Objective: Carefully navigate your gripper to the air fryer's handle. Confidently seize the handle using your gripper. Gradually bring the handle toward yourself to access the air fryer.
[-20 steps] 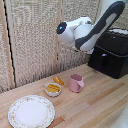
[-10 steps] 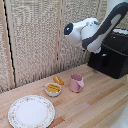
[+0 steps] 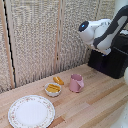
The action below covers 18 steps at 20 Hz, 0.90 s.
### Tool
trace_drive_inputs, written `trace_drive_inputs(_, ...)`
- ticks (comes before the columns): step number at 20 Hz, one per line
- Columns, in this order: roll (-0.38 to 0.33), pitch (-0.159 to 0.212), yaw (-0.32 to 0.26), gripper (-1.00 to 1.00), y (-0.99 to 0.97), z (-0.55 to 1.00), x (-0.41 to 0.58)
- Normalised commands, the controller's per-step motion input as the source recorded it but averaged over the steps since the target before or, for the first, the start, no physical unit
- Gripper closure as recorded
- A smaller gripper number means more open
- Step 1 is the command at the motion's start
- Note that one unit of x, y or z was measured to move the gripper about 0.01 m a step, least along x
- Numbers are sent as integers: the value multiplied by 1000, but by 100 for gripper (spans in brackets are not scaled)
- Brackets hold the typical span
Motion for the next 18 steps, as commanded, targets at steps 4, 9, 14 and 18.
trace_drive_inputs(4,41,-60,2,-100,-499,-316,0)
trace_drive_inputs(9,11,-1,0,-100,-306,-306,0)
trace_drive_inputs(14,0,66,4,100,-190,-111,69)
trace_drive_inputs(18,9,53,3,100,-141,0,226)
